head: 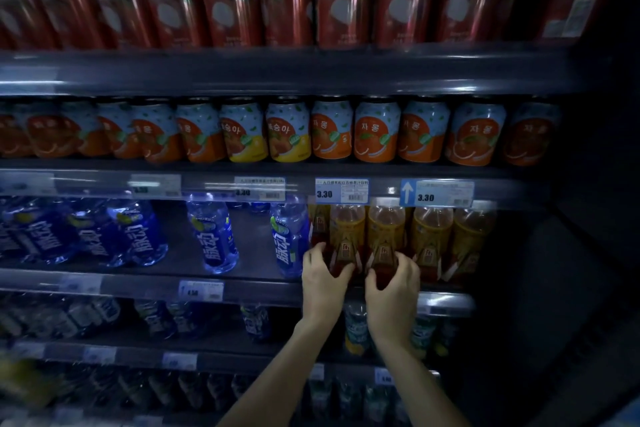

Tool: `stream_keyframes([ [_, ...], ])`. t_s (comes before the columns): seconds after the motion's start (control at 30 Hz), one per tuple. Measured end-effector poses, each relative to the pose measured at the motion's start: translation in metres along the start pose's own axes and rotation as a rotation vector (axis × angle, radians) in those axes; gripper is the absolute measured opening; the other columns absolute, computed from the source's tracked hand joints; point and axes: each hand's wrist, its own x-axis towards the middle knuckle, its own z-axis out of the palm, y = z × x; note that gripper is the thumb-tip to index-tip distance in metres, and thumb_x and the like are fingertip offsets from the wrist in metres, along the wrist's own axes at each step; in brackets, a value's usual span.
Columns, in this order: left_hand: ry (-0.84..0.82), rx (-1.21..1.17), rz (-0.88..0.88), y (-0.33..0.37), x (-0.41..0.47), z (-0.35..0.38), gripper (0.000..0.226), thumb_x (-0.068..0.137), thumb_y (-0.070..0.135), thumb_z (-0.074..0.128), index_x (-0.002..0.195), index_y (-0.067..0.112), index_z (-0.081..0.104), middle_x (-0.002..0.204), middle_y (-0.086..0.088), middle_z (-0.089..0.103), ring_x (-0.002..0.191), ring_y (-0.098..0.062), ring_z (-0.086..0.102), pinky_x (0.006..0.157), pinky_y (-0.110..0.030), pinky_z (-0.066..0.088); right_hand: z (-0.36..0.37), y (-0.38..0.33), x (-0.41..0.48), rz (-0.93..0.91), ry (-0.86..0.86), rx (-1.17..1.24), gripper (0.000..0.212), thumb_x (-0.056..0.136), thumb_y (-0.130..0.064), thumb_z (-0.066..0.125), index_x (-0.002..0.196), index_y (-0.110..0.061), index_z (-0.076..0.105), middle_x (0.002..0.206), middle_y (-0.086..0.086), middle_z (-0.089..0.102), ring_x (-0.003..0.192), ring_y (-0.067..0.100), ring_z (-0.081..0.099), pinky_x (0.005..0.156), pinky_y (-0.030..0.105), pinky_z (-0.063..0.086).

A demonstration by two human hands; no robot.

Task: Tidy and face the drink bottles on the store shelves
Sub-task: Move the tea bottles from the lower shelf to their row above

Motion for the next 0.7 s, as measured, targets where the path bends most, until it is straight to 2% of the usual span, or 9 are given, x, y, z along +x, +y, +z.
stream_keyframes([
  [0.07,0.019,0.011,0.027,0.0,-0.005,-0.009,0.062,0.079,0.029,0.076,0.132,0.015,0.046,0.118,0.006,0.048,0.112,-0.007,0.048,0.093,-0.017,0.038,-0.002,-0.006,-0.004,-0.031,0.001,0.013,0.051,0.086,-0.023,0.069,0.129,-0.008,0.048,0.132,0.009,0.05,0.128,0.026,0.046,0.092,0.034,0.046],
  [0.13,0.036,0.019,0.043,-0.001,-0.01,-0.021,0.058,0.081,0.029,0.075,0.131,0.015,0.048,0.117,0.006,0.049,0.109,-0.007,0.048,0.091,-0.018,0.04,-0.002,-0.013,-0.008,-0.044,-0.015,0.043,0.05,0.086,-0.025,0.068,0.129,-0.008,0.049,0.129,0.008,0.05,0.122,0.024,0.048,0.089,0.03,0.045],
  [0.37,0.149,0.023,0.04,-0.021,-0.025,-0.073,0.042,0.084,0.026,0.071,0.121,0.015,0.055,0.106,0.007,0.054,0.095,-0.007,0.056,0.082,-0.026,0.051,0.013,-0.039,-0.038,-0.078,-0.151,0.148,0.048,0.089,-0.032,0.063,0.13,-0.011,0.048,0.126,0.004,0.052,0.117,0.021,0.051,0.094,0.038,0.048],
  [0.57,0.187,0.035,-0.003,-0.065,-0.019,-0.128,0.046,0.085,0.026,0.07,0.125,0.011,0.053,0.115,0.002,0.057,0.105,-0.009,0.055,0.089,-0.027,0.048,0.046,-0.071,-0.077,-0.096,-0.24,0.209,0.046,0.088,-0.03,0.065,0.127,-0.011,0.05,0.117,0.001,0.054,0.108,0.018,0.053,0.09,0.035,0.048],
  [0.7,0.193,0.035,-0.029,-0.097,-0.007,-0.167,0.044,0.086,0.029,0.069,0.125,0.014,0.053,0.115,0.004,0.055,0.103,-0.005,0.051,0.083,-0.017,0.041,0.08,-0.102,-0.106,-0.089,-0.276,0.215,0.047,0.088,-0.028,0.066,0.128,-0.008,0.051,0.118,0.003,0.054,0.109,0.02,0.053,0.09,0.032,0.046],
])
